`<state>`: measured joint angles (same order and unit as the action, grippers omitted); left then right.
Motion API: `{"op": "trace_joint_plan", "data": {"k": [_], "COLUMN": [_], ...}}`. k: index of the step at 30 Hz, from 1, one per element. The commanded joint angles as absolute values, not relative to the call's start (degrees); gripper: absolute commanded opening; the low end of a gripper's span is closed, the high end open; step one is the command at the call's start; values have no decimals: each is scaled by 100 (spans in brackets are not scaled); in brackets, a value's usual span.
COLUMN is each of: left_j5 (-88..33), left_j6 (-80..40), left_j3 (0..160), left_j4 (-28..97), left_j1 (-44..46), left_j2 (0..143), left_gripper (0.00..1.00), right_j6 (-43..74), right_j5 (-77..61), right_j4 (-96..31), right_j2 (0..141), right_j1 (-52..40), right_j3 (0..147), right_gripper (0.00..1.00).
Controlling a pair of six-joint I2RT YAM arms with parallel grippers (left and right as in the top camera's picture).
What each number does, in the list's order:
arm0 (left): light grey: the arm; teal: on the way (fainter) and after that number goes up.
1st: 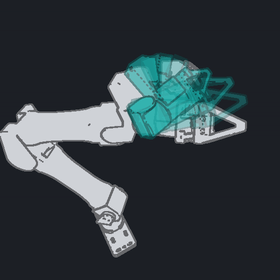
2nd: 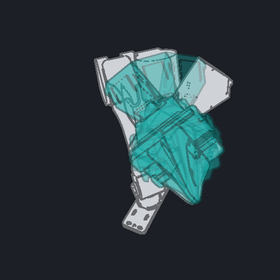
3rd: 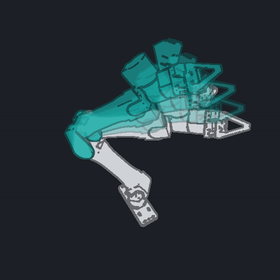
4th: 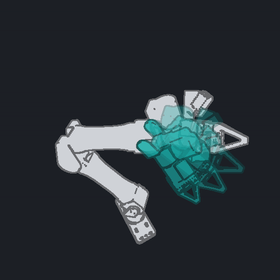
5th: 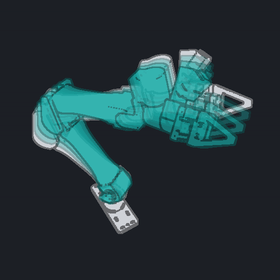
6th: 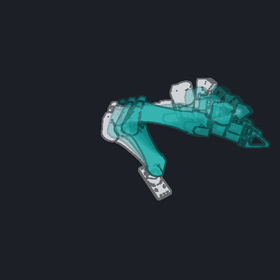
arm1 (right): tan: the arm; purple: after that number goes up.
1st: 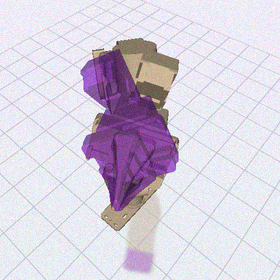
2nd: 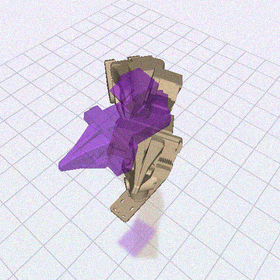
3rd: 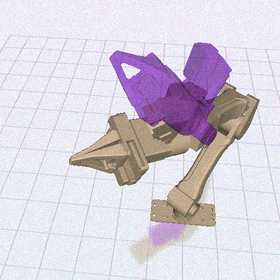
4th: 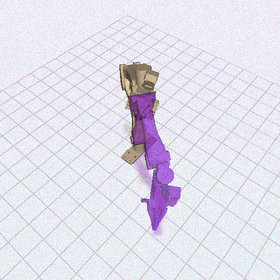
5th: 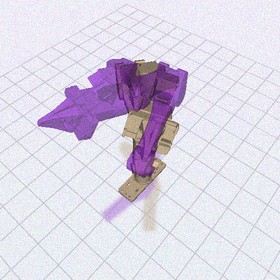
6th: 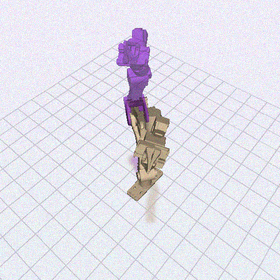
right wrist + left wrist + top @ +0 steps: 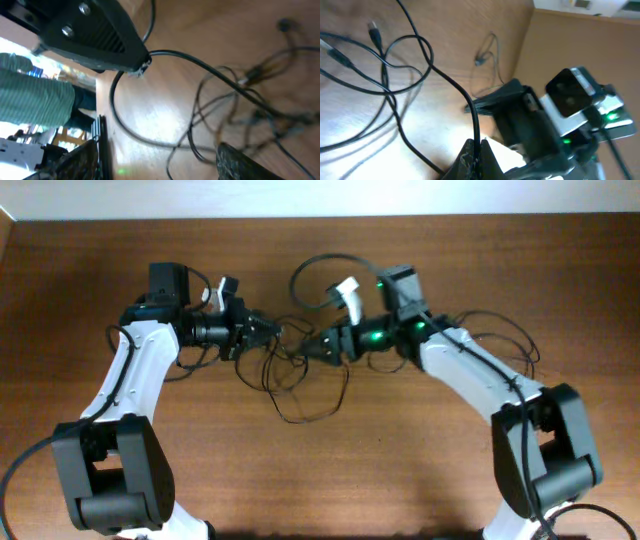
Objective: Untangle cables
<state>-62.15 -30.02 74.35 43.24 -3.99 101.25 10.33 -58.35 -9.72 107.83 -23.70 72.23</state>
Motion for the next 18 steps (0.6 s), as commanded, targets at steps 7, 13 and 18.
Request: {"op": "trace_joint_plan", "data": {"k": [7,13,18], "left_j5": [-6803,-2912,-1675], "left_j6": [-3190,-3179,-2187], "left_j3": [7463,7461,7461], "left_j4": [4552,4554,4552], "left_j1": [-403,-401,-401], "left_j2": [10005,10005,10005], "left_gripper": [0,68,93], "right_j6": [1310,1315,2571], "right_j5": [-4923,-4890,-4344], "right_j4": [-530,-576,-283], "right_j2": [10711,10709,10709], "right_j1": [-3148,-3144,-3103], "right_j3": [7277,7275,7349], "right_gripper": [26,4,4]}}
